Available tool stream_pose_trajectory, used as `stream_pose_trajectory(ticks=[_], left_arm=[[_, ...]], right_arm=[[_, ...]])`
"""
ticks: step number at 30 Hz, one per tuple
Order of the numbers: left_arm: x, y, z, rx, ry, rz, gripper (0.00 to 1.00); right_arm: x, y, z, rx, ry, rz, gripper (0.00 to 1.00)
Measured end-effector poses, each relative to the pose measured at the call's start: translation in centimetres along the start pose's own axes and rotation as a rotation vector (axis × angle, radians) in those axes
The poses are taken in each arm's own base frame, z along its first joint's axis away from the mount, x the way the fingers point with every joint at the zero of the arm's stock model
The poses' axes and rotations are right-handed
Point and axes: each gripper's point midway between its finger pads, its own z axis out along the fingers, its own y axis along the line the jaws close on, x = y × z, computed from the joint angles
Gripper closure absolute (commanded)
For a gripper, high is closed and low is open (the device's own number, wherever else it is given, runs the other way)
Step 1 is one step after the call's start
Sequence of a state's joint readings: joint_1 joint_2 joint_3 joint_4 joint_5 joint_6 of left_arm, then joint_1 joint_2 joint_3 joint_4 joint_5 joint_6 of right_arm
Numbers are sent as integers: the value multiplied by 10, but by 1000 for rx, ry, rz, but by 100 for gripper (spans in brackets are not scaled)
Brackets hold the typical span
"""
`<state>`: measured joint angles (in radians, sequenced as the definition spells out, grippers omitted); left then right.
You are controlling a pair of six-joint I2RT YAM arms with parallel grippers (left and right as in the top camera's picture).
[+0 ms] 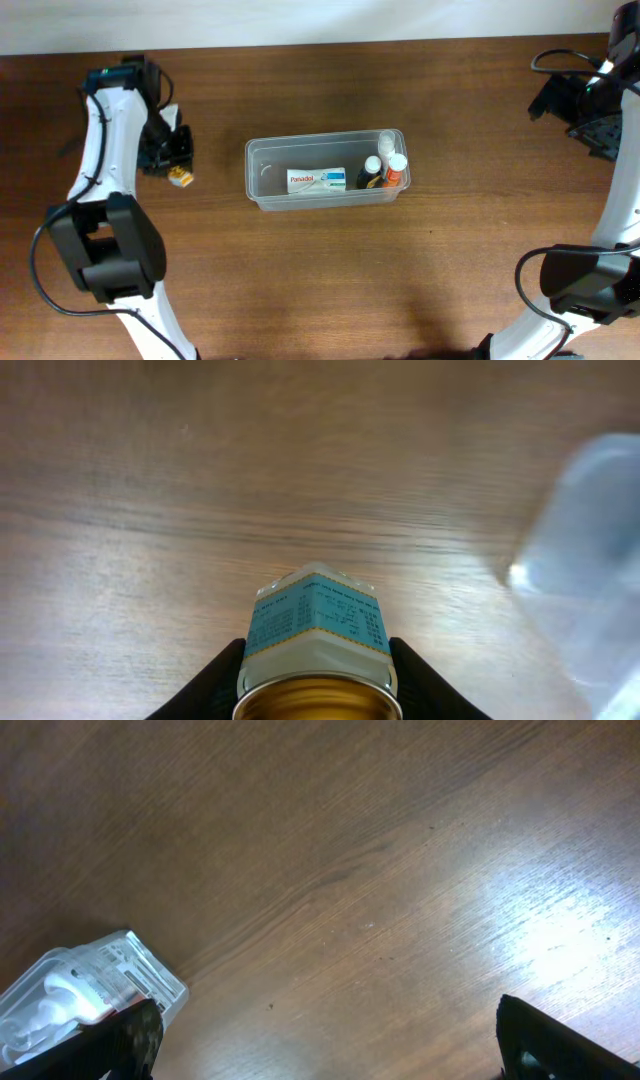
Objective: Pack container
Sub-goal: 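Lift the jar and carry it over the container's left end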
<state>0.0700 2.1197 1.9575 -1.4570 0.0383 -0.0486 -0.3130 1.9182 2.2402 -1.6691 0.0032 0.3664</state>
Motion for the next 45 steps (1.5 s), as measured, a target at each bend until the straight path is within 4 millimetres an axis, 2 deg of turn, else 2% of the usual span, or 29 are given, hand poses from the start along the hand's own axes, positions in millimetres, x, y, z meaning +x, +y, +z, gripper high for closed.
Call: stream_pose_trajectory(ticks=[5, 9, 15, 20, 26, 35, 45], left_arm=[[-13, -50, -29, 40, -93, 168, 62], [-14, -96, -45, 58, -153, 316, 62], [-6, -145, -48, 70, -185, 480, 59], [5, -169, -47, 62, -183, 562, 60], [14, -181, -42, 50, -169, 606, 60], [26, -173, -6, 26, -79, 579, 60], [15, -163, 21, -40, -104, 468, 60]], right_arm=[[0, 0, 0, 0, 0, 0, 2], [0, 0, 0, 0, 0, 0, 2], [0, 0, 0, 0, 0, 0, 2], [0, 0, 0, 0, 0, 1, 2], [0, 0, 0, 0, 0, 1, 2], [0, 0, 0, 0, 0, 0, 2], [0, 0, 0, 0, 0, 0, 2]])
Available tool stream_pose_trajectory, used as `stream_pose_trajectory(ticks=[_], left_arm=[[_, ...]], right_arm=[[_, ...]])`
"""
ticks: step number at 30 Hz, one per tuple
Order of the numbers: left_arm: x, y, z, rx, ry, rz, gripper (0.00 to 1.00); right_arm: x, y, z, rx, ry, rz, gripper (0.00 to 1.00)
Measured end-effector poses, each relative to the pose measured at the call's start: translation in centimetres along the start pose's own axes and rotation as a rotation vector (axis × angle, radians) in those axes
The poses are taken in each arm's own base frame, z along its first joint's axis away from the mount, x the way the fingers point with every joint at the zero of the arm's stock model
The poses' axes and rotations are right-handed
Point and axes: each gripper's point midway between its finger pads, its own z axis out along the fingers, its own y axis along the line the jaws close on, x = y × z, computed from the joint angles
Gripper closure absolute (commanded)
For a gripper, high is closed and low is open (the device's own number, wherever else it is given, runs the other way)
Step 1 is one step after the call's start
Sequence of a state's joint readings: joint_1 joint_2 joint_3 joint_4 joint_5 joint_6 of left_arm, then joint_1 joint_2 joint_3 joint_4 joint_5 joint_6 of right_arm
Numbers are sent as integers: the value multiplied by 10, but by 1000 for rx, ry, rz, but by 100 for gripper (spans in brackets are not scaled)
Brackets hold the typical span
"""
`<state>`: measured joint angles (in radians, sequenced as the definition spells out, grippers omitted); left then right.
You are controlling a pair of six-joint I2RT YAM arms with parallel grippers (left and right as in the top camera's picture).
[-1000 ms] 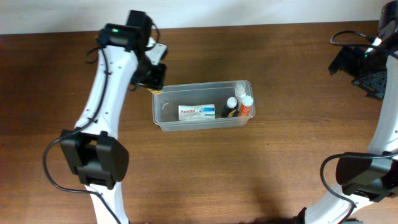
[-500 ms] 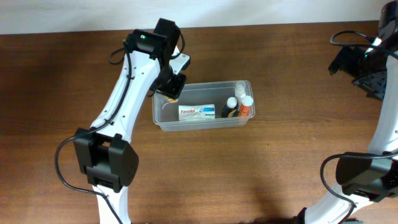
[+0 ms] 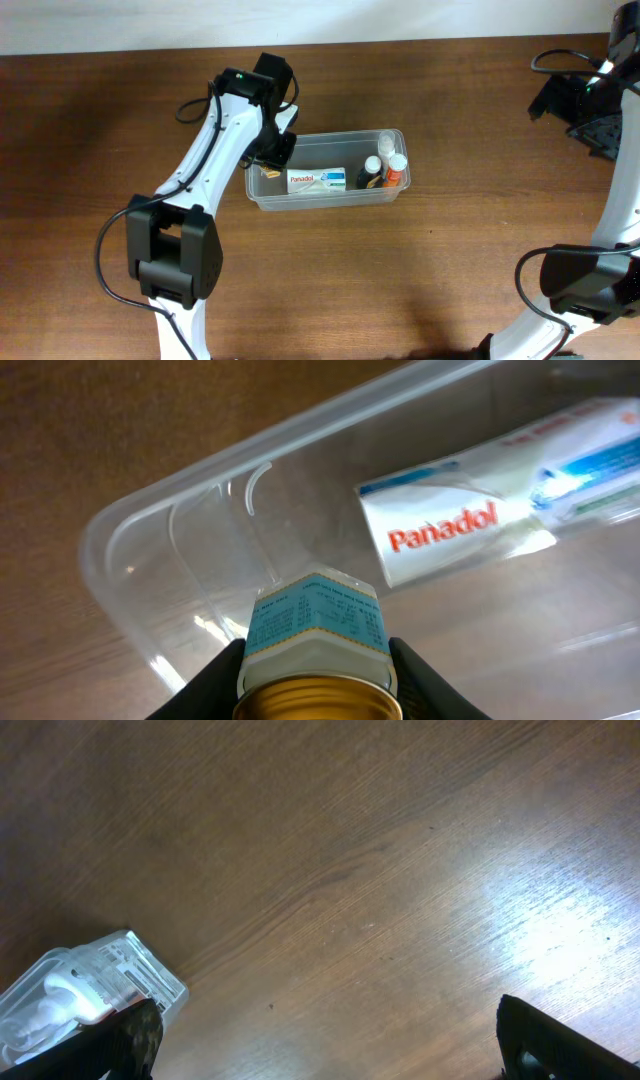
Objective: Pack container
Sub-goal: 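Lift the jar and carry it over the container's left end, then lower the jar beside the Panadol box and open the left gripper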
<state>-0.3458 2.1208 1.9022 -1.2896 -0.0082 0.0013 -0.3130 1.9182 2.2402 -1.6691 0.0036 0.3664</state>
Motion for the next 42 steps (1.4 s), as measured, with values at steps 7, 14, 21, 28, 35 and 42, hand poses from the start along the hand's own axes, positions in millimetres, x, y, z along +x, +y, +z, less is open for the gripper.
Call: stream_pose_trajectory(ticks=[7, 14, 21, 28, 35, 42], left_arm=[[1, 2, 23, -12, -5, -81, 60], [1, 2, 36, -11, -14, -123, 60], [-5, 2, 38, -9, -39, -131, 59], [-5, 2, 38, -9, -40, -145, 60], [-1, 1, 38, -5, -22, -179, 60], [4, 0, 38, 0, 0, -191, 60]], right_arm=[[0, 0, 0, 0, 0, 0, 2], [0, 0, 0, 0, 0, 0, 2], [0, 0, 0, 0, 0, 0, 2], [0, 0, 0, 0, 0, 0, 2], [0, 0, 0, 0, 0, 0, 2], [0, 0, 0, 0, 0, 0, 2]])
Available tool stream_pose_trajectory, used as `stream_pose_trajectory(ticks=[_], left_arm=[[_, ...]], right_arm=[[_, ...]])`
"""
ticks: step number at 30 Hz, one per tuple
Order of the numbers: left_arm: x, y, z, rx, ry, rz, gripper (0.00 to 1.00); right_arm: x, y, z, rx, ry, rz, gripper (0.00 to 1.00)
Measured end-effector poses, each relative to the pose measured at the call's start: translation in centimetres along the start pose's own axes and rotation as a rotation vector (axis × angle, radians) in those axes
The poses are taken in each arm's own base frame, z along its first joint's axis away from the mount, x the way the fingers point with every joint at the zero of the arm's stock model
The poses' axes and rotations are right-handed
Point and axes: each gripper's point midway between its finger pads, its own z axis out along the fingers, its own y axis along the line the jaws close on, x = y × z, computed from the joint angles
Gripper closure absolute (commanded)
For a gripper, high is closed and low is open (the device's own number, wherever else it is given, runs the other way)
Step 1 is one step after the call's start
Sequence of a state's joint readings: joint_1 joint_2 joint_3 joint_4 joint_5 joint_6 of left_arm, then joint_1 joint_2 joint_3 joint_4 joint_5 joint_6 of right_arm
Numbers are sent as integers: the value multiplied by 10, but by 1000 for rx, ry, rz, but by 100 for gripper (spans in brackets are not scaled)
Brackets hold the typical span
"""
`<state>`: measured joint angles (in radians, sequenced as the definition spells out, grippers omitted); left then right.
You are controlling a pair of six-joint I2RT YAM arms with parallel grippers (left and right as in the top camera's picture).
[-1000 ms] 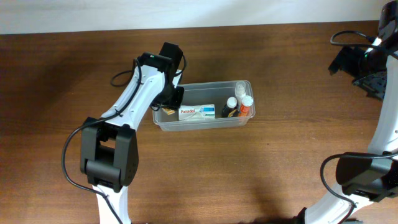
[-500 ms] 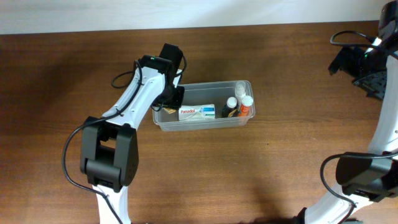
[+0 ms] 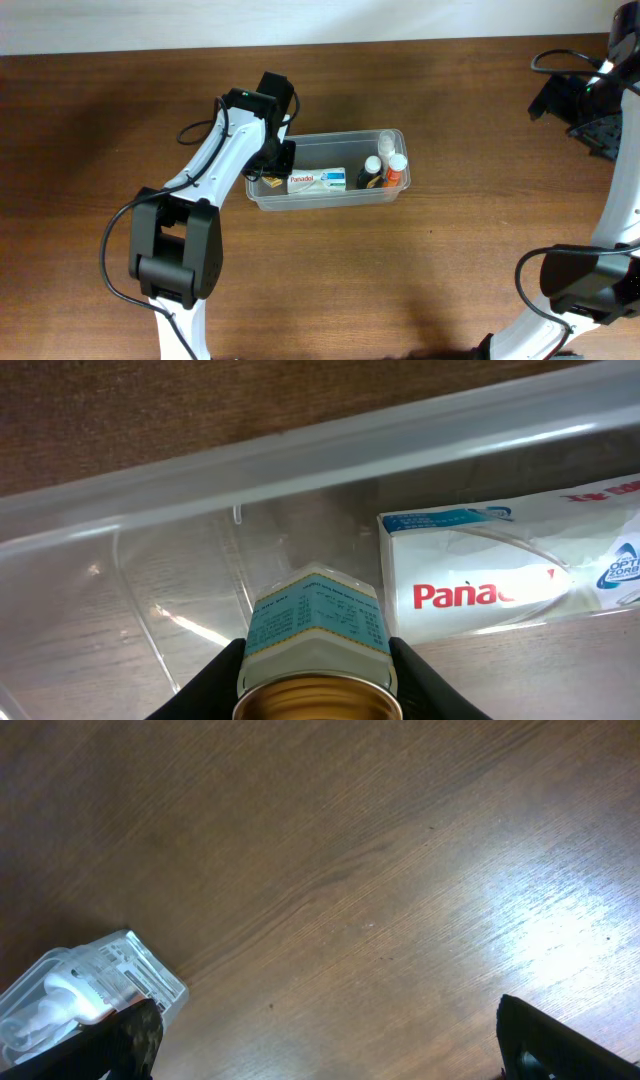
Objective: Pack container
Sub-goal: 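Lower the jar beside the Panadol box and open the left gripper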
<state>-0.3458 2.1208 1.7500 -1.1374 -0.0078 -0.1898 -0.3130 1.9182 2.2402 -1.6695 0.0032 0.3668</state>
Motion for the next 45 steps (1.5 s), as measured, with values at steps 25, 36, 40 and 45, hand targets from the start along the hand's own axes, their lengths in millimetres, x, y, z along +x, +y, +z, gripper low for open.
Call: stream_pose_trajectory(ticks=[25, 36, 40, 45], left_arm=[[13, -6, 0, 39, 57, -14, 59], [10, -10, 28, 46, 96, -23, 59], [10, -10, 28, 45, 96, -23, 58], [9, -11, 29, 52, 94, -33, 41]], right_arm=[[0, 0, 0, 0, 0, 0, 2], [0, 0, 0, 0, 0, 0, 2], [0, 0, 0, 0, 0, 0, 2], [0, 0, 0, 0, 0, 0, 2]])
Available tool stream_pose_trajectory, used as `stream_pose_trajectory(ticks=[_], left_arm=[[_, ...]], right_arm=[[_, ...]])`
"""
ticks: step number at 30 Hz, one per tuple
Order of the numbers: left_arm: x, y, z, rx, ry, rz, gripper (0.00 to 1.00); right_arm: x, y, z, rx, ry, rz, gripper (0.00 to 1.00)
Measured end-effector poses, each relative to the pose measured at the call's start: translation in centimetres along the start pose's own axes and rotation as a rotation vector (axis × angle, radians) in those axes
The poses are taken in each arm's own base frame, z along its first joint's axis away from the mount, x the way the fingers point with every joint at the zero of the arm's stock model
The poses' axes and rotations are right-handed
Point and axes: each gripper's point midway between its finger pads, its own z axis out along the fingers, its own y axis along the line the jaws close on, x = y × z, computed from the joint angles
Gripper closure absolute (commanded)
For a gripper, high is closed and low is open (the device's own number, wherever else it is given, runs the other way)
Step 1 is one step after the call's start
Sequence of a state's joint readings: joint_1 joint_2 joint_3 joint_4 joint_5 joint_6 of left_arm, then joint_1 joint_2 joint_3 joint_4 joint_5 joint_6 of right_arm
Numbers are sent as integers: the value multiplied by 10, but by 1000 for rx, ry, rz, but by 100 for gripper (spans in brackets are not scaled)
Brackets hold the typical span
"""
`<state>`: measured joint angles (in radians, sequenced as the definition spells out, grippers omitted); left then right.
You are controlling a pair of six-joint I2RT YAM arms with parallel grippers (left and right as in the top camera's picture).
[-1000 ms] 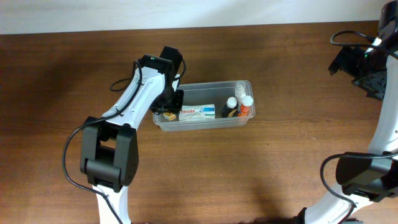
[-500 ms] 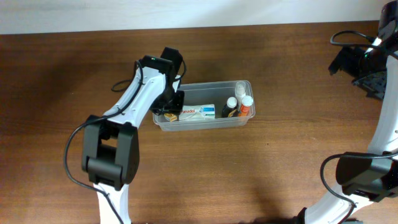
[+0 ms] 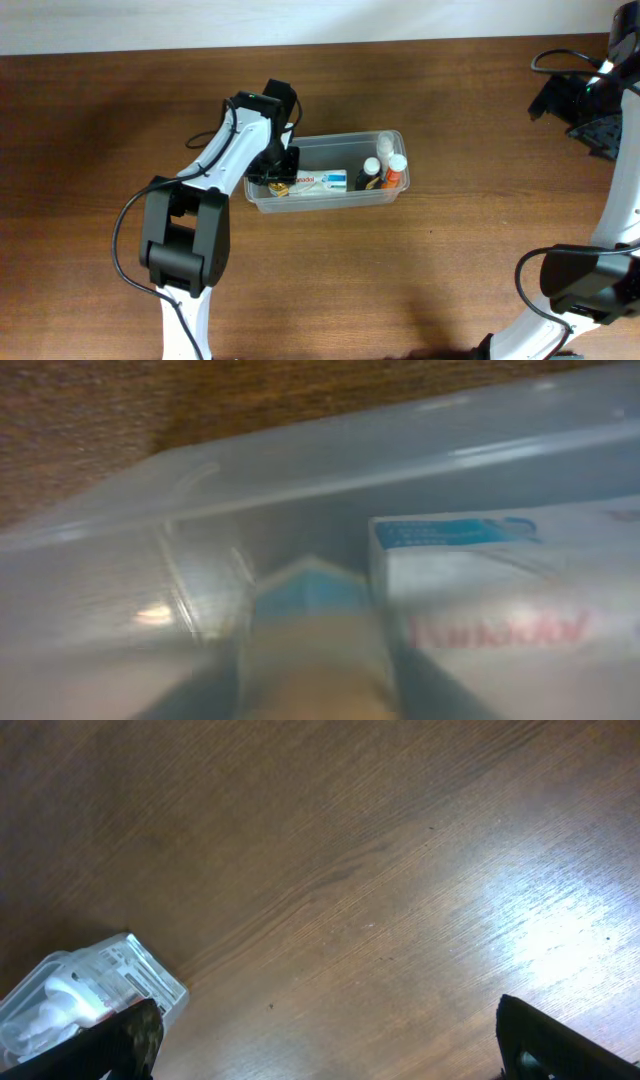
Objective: Pack container
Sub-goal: 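Lower the jar beside the Panadol box and open the left gripper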
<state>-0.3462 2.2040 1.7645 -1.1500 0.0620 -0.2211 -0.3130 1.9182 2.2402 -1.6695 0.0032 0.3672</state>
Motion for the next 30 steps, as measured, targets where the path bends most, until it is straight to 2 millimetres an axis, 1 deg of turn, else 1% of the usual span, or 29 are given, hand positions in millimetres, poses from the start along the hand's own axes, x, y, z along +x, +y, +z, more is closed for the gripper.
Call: stream_pose_trajectory(ticks=[3, 11, 21, 25, 30], left_arm=[[0, -1, 1, 5, 4, -4, 40], [0, -1, 2, 5, 4, -4, 40], [1, -1, -5, -6, 46, -6, 40], [-4, -2, -17, -7, 39, -6, 40], [-18, -7, -43, 5, -16, -2, 40]], right_arm=[[0, 0, 0, 0, 0, -1, 2], [0, 0, 0, 0, 0, 0, 2], [0, 0, 0, 0, 0, 0, 2], [0, 0, 0, 0, 0, 0, 2], [0, 0, 0, 0, 0, 0, 2]])
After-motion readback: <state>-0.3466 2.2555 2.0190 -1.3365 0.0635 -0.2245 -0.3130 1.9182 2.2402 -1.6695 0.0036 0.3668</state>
